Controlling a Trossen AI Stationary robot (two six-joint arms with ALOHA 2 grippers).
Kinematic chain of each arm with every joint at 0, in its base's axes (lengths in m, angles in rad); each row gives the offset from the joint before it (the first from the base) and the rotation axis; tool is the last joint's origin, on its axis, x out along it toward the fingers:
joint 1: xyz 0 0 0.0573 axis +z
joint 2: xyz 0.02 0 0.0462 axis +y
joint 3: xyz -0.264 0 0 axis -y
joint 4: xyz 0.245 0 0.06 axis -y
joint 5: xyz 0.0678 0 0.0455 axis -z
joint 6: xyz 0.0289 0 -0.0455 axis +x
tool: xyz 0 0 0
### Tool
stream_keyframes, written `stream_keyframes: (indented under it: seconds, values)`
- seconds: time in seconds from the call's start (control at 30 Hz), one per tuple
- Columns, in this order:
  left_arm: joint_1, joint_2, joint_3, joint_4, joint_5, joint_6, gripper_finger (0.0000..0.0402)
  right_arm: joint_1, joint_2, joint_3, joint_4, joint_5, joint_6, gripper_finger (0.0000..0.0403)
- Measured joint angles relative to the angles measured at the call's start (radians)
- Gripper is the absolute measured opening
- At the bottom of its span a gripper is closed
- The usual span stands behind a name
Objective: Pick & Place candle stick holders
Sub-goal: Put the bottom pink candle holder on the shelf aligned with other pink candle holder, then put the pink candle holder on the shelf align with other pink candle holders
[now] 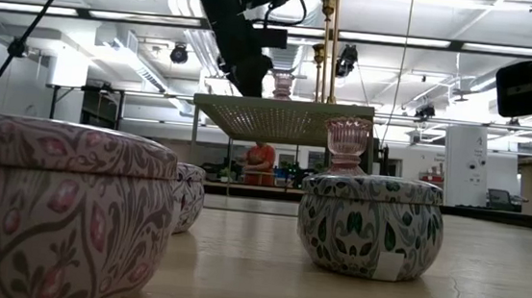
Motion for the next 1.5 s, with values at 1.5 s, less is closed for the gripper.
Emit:
stream_keyframes:
  seconds: [1.5]
  values:
    - [-0.608, -0.044, -0.246, 0.58, -0.052, -0.132, 0.0131, 0.0, 0.0, 0.0, 0.0, 0.0, 0.0, 0.0008]
